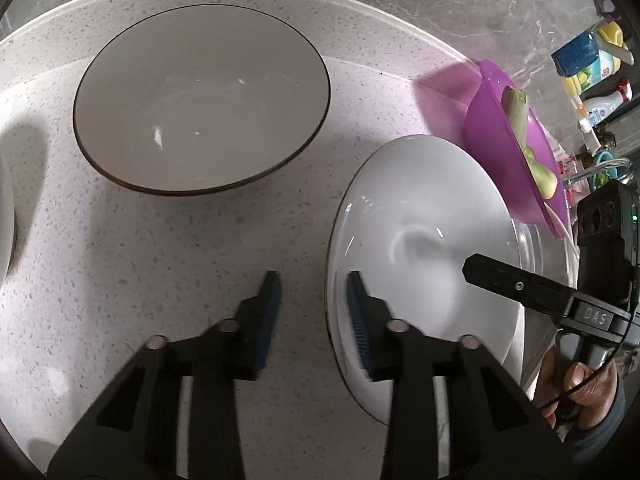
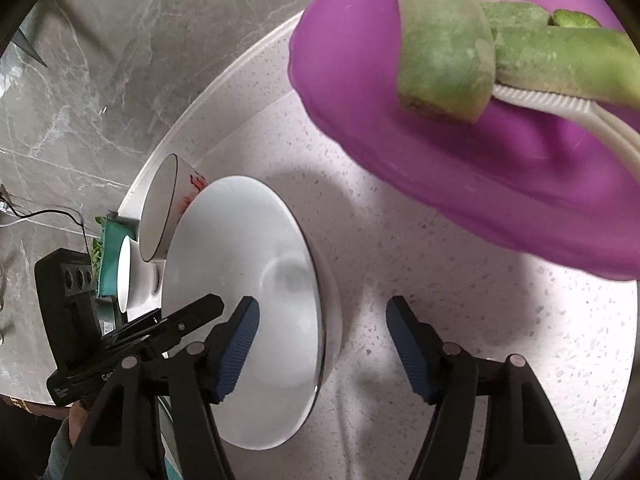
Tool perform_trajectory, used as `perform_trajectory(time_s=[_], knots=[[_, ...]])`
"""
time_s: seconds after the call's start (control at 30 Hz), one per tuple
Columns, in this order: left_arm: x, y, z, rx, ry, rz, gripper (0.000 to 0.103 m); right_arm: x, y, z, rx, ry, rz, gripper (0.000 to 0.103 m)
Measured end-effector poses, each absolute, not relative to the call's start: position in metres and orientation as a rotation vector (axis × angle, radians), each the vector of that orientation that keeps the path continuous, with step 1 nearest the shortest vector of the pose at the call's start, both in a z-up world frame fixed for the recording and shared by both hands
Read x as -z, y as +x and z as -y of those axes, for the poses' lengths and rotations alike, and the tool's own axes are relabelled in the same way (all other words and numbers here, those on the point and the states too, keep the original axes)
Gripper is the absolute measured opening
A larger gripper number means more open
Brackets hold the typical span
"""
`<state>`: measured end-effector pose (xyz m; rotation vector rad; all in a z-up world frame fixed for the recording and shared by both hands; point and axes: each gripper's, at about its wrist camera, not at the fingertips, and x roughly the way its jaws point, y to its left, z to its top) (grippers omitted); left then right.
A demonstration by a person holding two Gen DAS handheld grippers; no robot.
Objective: Organize plates and bowls
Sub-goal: 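Close the left gripper on the white plate rim while the right gripper grips it too, then carry the white plate with both grippers and lower it onto the counter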
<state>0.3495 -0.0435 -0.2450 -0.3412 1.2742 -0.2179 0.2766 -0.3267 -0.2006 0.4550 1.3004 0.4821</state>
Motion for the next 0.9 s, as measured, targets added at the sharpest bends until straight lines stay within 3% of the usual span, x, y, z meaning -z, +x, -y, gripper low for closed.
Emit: perform_trajectory(time_s=[0.2,0.37,0.9], knots=[[0.245,0.354,0.051,0.223,-0.327,-1.275,0.015,0.203,0.278,0.320,-0.482,0.435,-1.323,0.030],[0.245,0.356,0.060,0.223,-0.304,-1.284,0.008,0.205,0.277,0.317,-0.474,0.404,-1.328,0.016],[0.235,0.341,0.057,0.236,-0.327,-1.310,0.008,0.194,0.269,0.314,-0.472,0.395,-1.329,0.016]])
